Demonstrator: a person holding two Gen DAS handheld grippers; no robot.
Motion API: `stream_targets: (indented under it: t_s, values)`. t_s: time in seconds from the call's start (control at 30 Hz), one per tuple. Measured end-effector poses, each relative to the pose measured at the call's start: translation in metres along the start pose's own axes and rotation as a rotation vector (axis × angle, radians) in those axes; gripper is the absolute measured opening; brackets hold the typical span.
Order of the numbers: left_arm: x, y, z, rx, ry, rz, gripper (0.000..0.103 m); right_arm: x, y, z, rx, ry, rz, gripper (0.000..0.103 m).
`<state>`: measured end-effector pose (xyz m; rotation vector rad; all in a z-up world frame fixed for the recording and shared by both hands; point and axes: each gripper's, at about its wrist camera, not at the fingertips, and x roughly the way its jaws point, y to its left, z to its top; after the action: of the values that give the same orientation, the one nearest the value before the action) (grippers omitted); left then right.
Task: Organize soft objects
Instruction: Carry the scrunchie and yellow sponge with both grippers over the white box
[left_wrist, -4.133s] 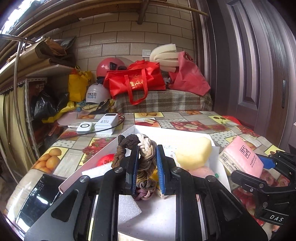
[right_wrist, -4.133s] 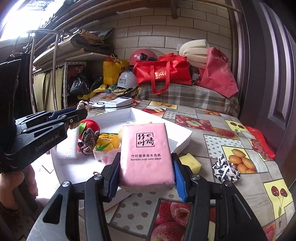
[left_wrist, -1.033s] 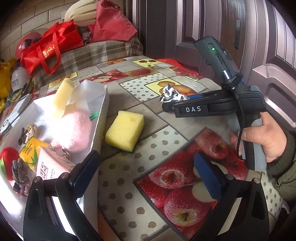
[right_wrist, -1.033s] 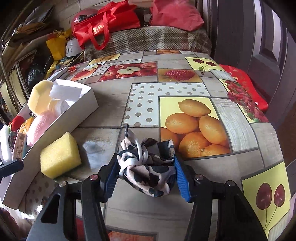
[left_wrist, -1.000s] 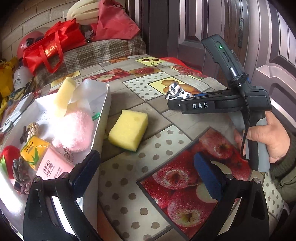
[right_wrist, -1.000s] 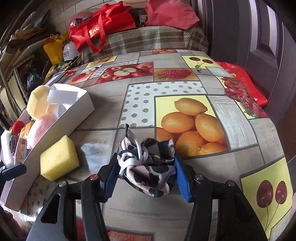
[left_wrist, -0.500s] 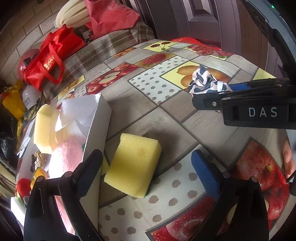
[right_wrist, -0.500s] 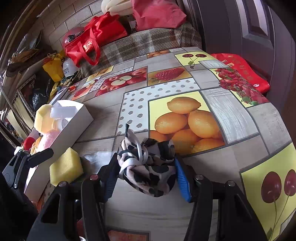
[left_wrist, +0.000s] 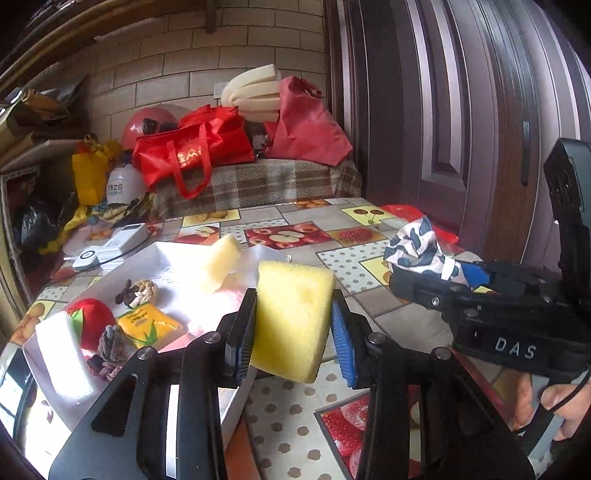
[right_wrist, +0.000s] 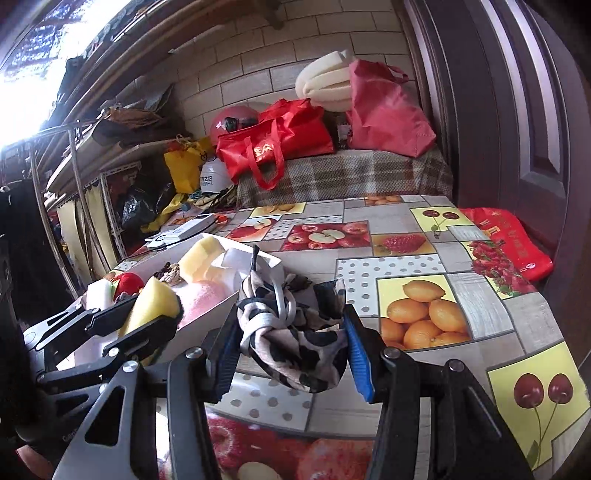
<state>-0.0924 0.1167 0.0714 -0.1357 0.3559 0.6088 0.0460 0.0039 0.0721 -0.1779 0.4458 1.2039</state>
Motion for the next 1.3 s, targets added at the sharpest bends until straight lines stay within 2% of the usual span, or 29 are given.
stream_targets:
  t_s: [0.1, 0.17, 0.23, 0.3, 0.43, 0.53, 0.63, 0.77, 0.9, 1.0, 1.07, 1.17, 1.3]
  values:
    - [-0.003, -0.001, 0.022, -0.030, 0.002, -0.021, 0.037, -0.018, 0.025, 0.013, -0.077, -0.025, 0.005, 0.051]
    - [-0.002, -0.018, 0.030, 0.029, 0.002, -0.030, 0.037, -0.040, 0.025, 0.027, -0.083, -0.090, -0.032, 0.051]
    - [0.000, -0.038, 0.031, 0.097, 0.011, -0.043, 0.038, -0.060, 0.015, 0.033, -0.031, -0.149, -0.066, 0.051]
    - [0.004, -0.051, 0.023, 0.126, 0.042, -0.073, 0.037, -0.069, -0.001, 0.024, 0.043, -0.179, -0.105, 0.051]
    - [0.010, -0.062, 0.001, 0.168, 0.088, -0.096, 0.037, -0.070, -0.032, -0.021, 0.238, -0.171, -0.116, 0.051]
    - [0.004, -0.051, 0.004, 0.135, 0.078, -0.087, 0.037, -0.071, -0.034, -0.025, 0.275, -0.166, -0.130, 0.051]
    - [-0.013, -0.028, 0.016, 0.091, 0.017, -0.038, 0.037, -0.072, -0.017, 0.001, 0.217, -0.175, -0.124, 0.051]
    - [-0.032, 0.015, 0.013, -0.034, -0.020, 0.030, 0.038, -0.053, 0.033, 0.024, 0.069, -0.132, -0.047, 0.051]
    - [-0.038, 0.047, -0.005, -0.116, -0.004, 0.107, 0.038, -0.026, 0.088, 0.010, -0.054, -0.071, 0.051, 0.050]
    - [-0.037, 0.053, -0.002, -0.152, 0.005, 0.089, 0.038, -0.031, 0.100, 0.003, -0.078, -0.093, 0.064, 0.050]
    - [-0.039, 0.040, 0.011, -0.096, -0.014, 0.083, 0.038, -0.046, 0.090, 0.012, -0.057, -0.147, 0.022, 0.050]
    - [-0.039, 0.011, 0.029, 0.007, -0.025, 0.038, 0.038, -0.074, 0.059, 0.024, 0.067, -0.230, -0.010, 0.050]
    - [-0.034, -0.018, 0.024, 0.098, -0.004, -0.022, 0.038, -0.095, 0.028, 0.011, 0.201, -0.286, -0.068, 0.051]
